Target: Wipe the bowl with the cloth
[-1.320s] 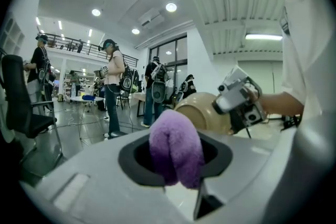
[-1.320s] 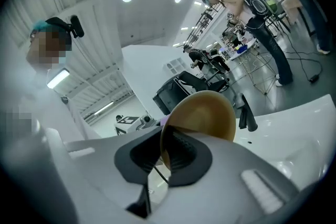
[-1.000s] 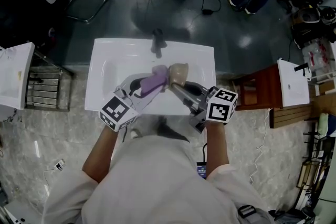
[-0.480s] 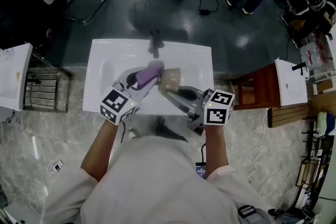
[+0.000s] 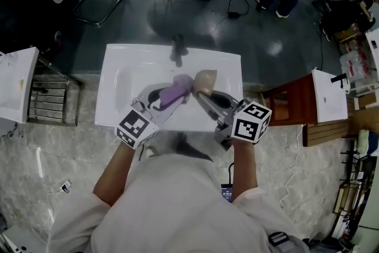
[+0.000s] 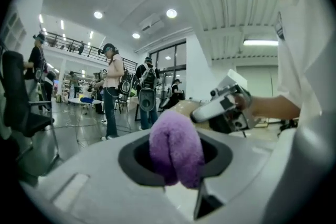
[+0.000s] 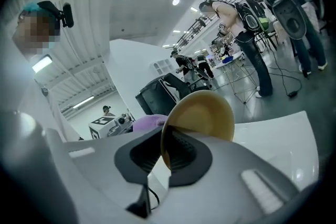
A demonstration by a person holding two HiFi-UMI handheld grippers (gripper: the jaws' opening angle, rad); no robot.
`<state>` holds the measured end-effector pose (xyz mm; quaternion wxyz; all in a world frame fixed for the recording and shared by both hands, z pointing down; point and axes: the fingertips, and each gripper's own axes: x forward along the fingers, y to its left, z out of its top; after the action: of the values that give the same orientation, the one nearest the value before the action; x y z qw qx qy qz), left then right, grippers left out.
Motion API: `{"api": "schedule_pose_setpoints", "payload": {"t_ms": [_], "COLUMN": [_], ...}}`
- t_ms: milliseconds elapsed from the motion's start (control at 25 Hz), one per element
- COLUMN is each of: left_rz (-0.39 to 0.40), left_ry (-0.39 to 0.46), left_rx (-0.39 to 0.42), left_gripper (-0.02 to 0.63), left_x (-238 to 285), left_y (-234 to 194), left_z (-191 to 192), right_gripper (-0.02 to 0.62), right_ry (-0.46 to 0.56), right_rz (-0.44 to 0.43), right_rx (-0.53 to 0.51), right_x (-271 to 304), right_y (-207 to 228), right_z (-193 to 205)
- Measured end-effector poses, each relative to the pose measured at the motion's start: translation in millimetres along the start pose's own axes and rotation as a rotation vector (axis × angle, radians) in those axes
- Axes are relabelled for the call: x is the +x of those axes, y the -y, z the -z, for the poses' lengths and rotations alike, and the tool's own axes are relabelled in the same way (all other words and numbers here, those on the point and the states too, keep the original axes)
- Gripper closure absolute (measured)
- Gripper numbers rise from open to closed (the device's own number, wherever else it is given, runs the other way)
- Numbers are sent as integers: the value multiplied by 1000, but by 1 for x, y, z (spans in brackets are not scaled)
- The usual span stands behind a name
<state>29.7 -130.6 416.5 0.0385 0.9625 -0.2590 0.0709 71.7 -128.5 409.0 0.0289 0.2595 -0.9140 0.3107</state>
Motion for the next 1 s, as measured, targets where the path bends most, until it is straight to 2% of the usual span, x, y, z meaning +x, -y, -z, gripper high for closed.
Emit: {"api": "schedule_pose_setpoints", "payload": {"t_ms": [160, 440, 760, 1000], "left_rz": [-57, -193, -295, -330], "left_ry": [-51, -69, -47, -64], "left_rx": [53, 140, 160, 243], "left_gripper": [486, 485, 485, 485], "left_x": [-4, -24, -49, -54], "left_y": [-8, -52, -86, -95], "left_z": [10, -12, -46, -64], "right_gripper": [583, 583, 583, 583], "right_ry": [-36, -63, -35, -20], "right_rz": [81, 219, 224, 224], "right_rx": [-70, -210, -308, -360], "right_x": [-1, -8, -4, 1], "right_y": [7, 22, 9, 0], "right_z": [0, -15, -50, -75]}}
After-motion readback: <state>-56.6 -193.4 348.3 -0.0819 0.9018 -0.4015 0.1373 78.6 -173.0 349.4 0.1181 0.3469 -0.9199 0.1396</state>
